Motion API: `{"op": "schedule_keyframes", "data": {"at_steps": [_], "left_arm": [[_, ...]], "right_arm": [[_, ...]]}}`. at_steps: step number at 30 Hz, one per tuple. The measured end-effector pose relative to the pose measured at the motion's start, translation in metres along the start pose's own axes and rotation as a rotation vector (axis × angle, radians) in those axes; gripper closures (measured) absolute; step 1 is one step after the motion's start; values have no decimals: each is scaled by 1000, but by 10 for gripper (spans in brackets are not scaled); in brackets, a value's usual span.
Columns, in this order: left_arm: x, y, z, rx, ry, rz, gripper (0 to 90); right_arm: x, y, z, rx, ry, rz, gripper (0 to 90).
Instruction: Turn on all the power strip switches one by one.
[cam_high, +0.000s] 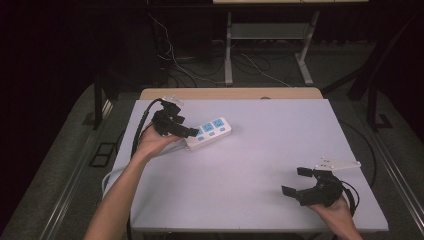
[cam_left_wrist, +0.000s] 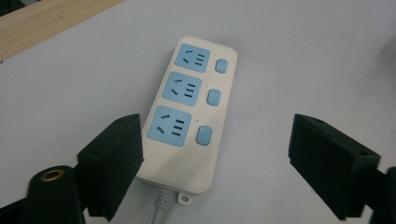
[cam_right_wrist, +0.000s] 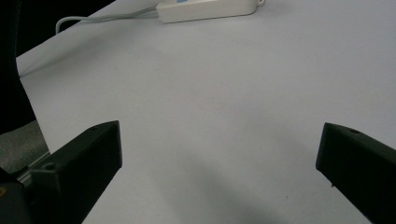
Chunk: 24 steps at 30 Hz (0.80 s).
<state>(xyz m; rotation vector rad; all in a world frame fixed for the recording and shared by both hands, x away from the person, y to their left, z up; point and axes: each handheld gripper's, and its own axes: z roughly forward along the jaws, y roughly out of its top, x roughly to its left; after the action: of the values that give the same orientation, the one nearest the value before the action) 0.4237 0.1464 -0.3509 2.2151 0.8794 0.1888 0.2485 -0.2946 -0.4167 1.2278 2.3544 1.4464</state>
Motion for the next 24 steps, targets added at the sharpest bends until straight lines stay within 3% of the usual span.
{"op": "schedule_keyframes", "data": {"at_steps": [7,8,10,18,24], "left_arm": [[1,3,3,-9,15,8,352],[2,3,4,-5,14,11,438],[2,3,8,-1,18,11,495],[7,2,18,3,-15,0,771],[8,1,26,11,-18,-8,892]], "right_arm": [[0,0,0,1,0,-1,4],[0,0,1,2,1,-2,4],[0,0,1,4,2,-2,4],[0,0,1,5,0,-3,4],[-1,0,0,3,0,-2,4]]}}
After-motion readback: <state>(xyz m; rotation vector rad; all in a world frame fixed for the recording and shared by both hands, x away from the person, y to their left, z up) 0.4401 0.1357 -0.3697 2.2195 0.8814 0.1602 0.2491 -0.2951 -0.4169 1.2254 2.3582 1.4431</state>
